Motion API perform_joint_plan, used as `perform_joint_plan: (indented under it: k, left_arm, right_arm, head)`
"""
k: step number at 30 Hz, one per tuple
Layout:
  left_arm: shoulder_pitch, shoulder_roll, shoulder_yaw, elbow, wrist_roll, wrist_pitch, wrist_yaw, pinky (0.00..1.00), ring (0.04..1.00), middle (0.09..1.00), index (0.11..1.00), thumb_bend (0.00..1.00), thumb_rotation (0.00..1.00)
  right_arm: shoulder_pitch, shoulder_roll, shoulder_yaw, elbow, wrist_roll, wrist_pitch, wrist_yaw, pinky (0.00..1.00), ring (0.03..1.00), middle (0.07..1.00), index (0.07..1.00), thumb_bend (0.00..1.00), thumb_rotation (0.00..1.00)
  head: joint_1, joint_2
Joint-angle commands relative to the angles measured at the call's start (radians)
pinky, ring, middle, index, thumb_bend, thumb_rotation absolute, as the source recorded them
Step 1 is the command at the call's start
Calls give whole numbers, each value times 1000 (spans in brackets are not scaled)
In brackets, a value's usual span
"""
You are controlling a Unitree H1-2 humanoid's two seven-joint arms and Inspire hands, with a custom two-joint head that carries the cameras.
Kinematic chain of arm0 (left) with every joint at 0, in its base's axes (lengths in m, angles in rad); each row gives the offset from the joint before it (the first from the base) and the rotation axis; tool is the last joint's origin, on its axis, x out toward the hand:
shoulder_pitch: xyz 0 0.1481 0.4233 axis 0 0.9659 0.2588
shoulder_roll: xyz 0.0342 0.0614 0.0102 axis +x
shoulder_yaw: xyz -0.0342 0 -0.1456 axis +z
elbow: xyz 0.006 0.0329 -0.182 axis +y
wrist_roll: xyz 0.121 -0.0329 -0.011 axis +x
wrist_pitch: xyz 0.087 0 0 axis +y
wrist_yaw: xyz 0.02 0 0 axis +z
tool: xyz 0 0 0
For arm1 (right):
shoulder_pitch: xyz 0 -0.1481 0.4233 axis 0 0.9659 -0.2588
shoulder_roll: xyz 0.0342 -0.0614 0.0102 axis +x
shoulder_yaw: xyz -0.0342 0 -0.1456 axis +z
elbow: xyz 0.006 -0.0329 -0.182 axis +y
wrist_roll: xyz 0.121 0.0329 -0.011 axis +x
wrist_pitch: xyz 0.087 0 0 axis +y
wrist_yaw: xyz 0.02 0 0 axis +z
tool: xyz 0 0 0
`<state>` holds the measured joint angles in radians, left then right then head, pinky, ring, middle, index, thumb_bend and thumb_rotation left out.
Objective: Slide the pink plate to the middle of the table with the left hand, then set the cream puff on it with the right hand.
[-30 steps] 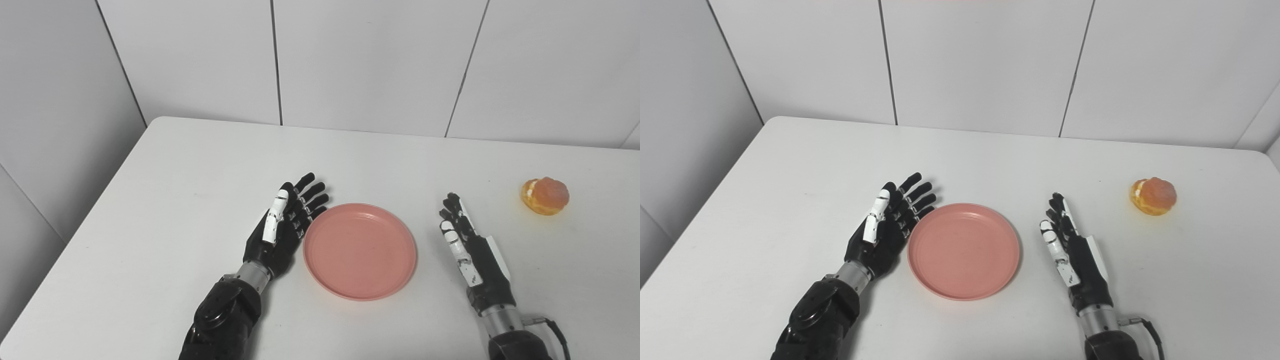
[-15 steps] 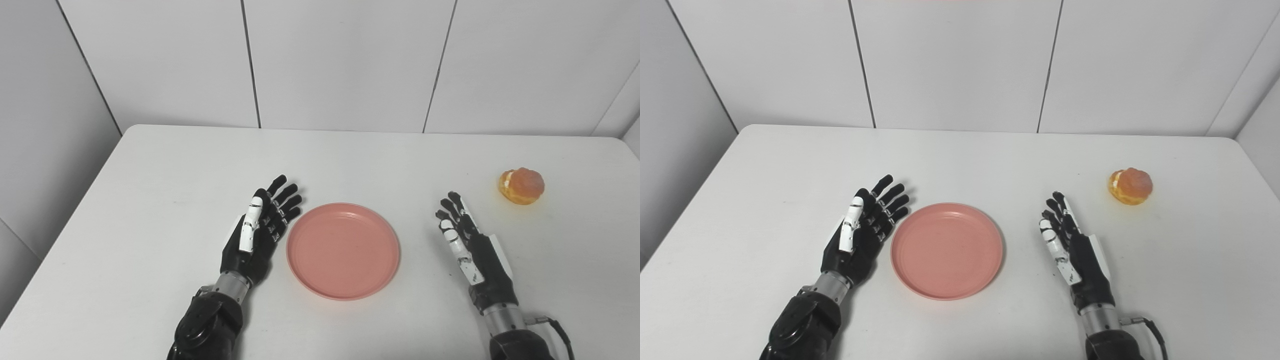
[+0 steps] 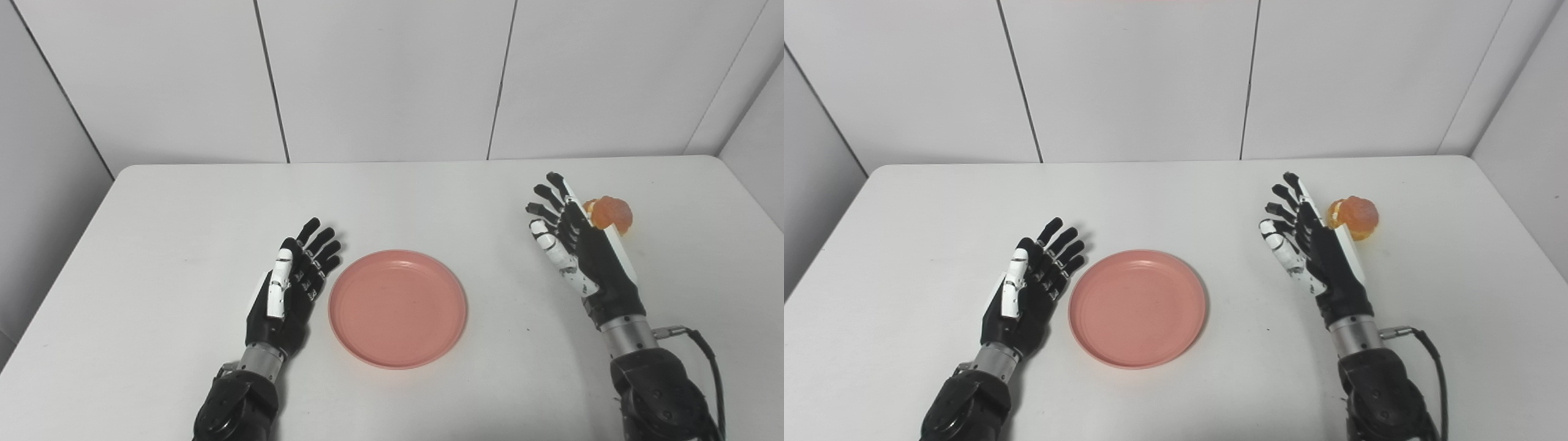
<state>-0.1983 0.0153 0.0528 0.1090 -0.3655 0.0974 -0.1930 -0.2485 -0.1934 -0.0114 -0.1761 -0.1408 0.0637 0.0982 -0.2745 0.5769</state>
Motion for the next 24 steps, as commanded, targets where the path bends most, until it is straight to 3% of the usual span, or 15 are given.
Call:
perform_joint_plan:
  k: [1,6,9,11,17,20,24]
  left_arm:
    - [47,3,5,84,17,41,17,928,905,910,913,397,1000]
    - [41,11,17,125,3,14,-9,937,912,918,920,391,1000]
    - [36,16,32,147,-12,10,-26,937,912,918,921,379,1000]
    - [33,19,38,158,-26,12,-38,954,922,926,928,366,1000]
    - [29,16,47,162,-38,32,-28,967,925,928,926,329,1000]
    - [30,17,42,168,-32,21,-33,965,923,925,926,328,1000]
    - [32,15,39,168,-29,16,-33,979,934,933,933,322,1000]
  right_arm:
    - [-46,-36,-6,-56,-49,-2,-14,760,833,915,969,585,815]
    - [-76,-88,-6,-93,-152,28,-10,727,830,914,969,678,827]
    - [-96,-107,1,-91,-208,33,-13,759,837,912,959,713,742]
    - [-107,-124,10,-88,-259,45,-4,764,846,917,964,751,739]
    - [-123,-175,30,-96,-384,79,13,700,854,939,972,782,595]
    - [-128,-213,29,-81,-434,58,6,730,881,957,971,790,543]
    - [-139,-252,21,-67,-489,81,6,747,908,973,972,809,498]
  head:
    - [-16,-10]
    - [-80,-41]
    - [-132,-65]
    - [-143,-75]
    - [-142,-91]
    - [-138,-105]
    - [-138,-111]
